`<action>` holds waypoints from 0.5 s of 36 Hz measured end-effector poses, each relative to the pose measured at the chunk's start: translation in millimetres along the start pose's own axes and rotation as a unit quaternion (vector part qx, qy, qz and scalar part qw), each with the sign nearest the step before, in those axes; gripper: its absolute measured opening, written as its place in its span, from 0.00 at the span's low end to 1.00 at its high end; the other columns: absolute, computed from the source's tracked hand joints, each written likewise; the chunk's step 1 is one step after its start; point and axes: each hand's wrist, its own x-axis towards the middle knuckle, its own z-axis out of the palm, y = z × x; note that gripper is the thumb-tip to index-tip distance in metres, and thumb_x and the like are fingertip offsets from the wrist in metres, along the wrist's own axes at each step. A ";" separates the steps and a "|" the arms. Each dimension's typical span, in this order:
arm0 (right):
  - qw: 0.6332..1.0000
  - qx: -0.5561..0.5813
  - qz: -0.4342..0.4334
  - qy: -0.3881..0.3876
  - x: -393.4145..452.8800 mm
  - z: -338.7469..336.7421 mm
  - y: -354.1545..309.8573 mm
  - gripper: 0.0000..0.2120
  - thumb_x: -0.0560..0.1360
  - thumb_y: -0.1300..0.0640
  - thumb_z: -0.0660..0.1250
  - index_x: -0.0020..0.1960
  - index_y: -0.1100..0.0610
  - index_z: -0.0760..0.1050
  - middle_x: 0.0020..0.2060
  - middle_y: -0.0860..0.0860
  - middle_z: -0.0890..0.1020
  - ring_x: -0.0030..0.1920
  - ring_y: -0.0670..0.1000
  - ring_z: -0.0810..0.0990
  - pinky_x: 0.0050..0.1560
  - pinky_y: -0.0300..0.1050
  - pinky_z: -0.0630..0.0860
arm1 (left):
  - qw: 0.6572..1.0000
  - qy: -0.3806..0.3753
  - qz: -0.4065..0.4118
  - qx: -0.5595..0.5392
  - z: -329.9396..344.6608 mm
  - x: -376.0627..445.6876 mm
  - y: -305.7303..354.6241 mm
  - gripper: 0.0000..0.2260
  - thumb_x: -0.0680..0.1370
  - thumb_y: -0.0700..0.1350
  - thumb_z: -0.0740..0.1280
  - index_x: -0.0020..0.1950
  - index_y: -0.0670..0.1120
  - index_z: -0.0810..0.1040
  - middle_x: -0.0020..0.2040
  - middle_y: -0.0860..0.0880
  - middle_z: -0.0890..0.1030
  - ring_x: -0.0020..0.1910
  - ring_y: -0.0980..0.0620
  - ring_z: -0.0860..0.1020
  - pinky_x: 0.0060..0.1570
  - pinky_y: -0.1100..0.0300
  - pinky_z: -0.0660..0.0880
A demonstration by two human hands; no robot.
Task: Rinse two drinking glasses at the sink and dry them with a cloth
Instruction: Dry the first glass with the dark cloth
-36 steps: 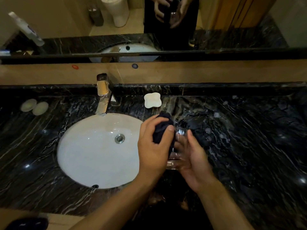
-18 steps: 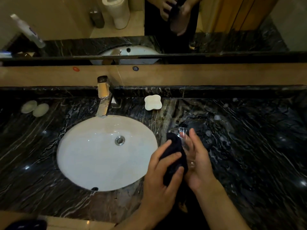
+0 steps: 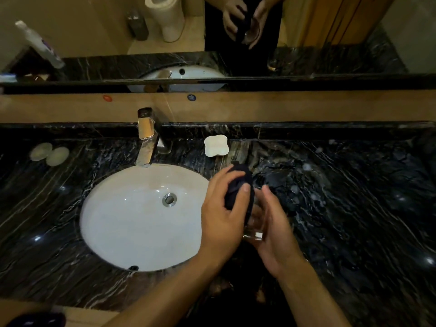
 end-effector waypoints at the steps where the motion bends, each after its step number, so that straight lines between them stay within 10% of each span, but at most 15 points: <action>1: 1.000 0.005 -0.012 0.008 0.3 1.0 2.3 0.35 0.68 0.37 0.74 0.67 0.58 0.76 0.57 0.58 0.84 0.57 0.58 0.83 0.57 0.55 0.78 | 1.000 -0.008 0.015 0.013 0.7 -3.9 -0.2 0.10 0.79 0.49 0.67 0.60 0.57 0.77 0.66 0.56 0.76 0.67 0.62 0.73 0.65 0.69 0.68; 11: 0.996 0.036 0.031 0.078 9.2 -11.9 -2.4 0.45 0.59 0.33 0.80 0.66 0.58 0.75 0.56 0.62 0.82 0.55 0.61 0.82 0.51 0.53 0.80 | 0.993 -0.080 0.078 0.032 -10.2 -53.3 -19.1 0.12 0.78 0.50 0.67 0.62 0.55 0.77 0.72 0.57 0.70 0.71 0.59 0.71 0.66 0.66 0.70; 18: 0.996 0.064 0.054 -0.019 1.5 -9.4 -3.3 0.31 0.76 0.35 0.59 0.60 0.60 0.82 0.56 0.62 0.84 0.54 0.58 0.84 0.53 0.50 0.81 | 0.999 0.002 0.037 0.005 -3.5 -37.8 -13.6 0.13 0.78 0.52 0.65 0.60 0.65 0.75 0.71 0.56 0.70 0.71 0.60 0.69 0.67 0.70 0.66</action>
